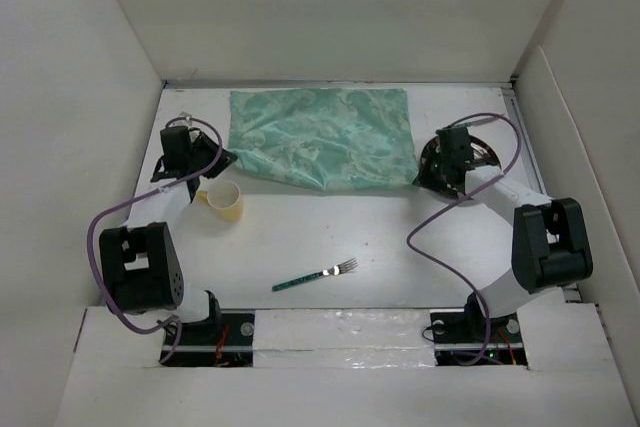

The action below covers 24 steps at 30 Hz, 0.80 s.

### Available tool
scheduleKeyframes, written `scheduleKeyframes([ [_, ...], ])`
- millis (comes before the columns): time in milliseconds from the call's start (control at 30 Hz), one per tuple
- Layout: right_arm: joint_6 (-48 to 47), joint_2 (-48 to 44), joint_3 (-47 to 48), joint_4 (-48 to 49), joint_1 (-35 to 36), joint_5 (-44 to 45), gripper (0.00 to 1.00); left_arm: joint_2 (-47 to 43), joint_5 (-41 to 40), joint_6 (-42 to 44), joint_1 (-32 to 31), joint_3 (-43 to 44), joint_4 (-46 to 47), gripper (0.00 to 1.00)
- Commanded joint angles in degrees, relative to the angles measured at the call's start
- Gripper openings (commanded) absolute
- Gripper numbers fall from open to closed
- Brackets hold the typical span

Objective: Set the dinner table for one person

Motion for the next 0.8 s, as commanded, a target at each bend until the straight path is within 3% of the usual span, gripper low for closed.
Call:
scheduleKeyframes([
  [0, -1.93, -3.75, -2.59, 2.24, -0.24, 0.65, 0.0, -3.59, -3.6, 3.25, -0.13, 0.26, -5.23, 0.1],
  [100, -2.46, -5.51, -5.15, 1.97, -0.86, 1.0, 0.0, -5.69, -7.47, 4.22, -0.13, 0.88, -10.07, 0.15],
  [167, -2.55, -6.04, -5.76, 1.71, -1.38, 0.92, 0.0, -7.63, -9.83, 4.39, -0.13, 1.05, -12.78, 0.3],
  [333, -3.07, -5.86, -5.5, -1.1, -1.39, 1.44, 0.0, -12.55, -14.67, 4.04, -0.13, 2.46, -17.63, 0.44],
  [567, -3.25, -8.41, -3.4, -5.4, -1.91, 1.71, 0.0, -23.8, -32.22, 4.74, -0.13, 4.57, -27.62, 0.66],
  [667, -3.34, -10.08, -1.3, -8.38, -1.39, 3.11, 0.21, -25.12, -34.1, 7.11, -0.13, 2.04, -30.2, 0.69],
  [700, -3.34, -10.43, -0.85, -8.92, -1.39, 3.2, 0.38, -25.48, -33.93, 7.47, -0.13, 0.98, -30.64, 0.71],
  [767, -3.07, -11.31, 0.2, -10.59, 0.01, 5.66, 0.54, -26.96, -32.27, 7.12, 0.57, -1.56, -30.91, 0.71],
])
